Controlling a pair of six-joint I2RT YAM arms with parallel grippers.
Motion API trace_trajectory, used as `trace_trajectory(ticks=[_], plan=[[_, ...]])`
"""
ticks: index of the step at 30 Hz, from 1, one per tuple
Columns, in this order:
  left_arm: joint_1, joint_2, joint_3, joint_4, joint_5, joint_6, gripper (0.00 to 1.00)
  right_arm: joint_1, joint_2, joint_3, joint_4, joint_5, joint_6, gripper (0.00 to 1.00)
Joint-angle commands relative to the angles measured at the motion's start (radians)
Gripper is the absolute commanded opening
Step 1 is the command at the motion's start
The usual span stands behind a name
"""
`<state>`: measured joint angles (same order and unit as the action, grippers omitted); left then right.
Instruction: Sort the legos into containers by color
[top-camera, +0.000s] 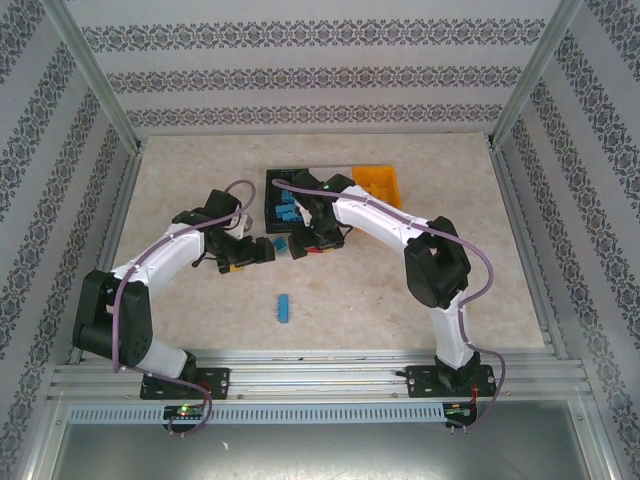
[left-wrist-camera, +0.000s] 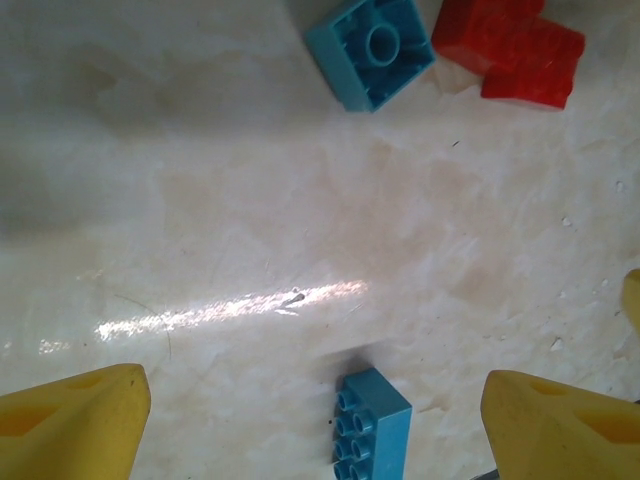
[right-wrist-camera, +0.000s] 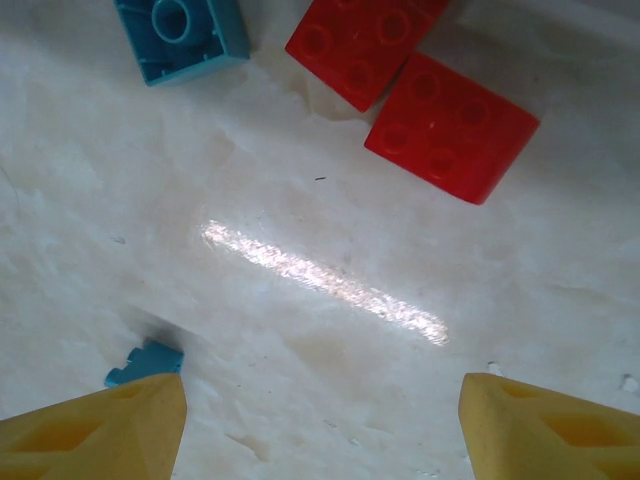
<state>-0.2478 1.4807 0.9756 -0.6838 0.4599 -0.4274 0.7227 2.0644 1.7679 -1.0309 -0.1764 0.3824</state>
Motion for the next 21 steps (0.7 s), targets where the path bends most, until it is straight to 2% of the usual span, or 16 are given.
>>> trace_trajectory(ticks=[1,6,21], plan=[[-0.006,-0.029,-0.03,0.027,0.006,-0.04,0.87,-0.006,0.022,0.024,-0.004,0.08,-0.124,0.73],[-0.006,-0.05,-0.042,0.015,-0.002,-0.036,0.87,-0.023,0.076,0.064,0.006,0.067,-0.196,0.74],[0.006,-0.091,-0.044,-0.024,-0.042,-0.025,0.87,-0.072,0.245,0.212,0.011,-0.006,-0.212,0.74]])
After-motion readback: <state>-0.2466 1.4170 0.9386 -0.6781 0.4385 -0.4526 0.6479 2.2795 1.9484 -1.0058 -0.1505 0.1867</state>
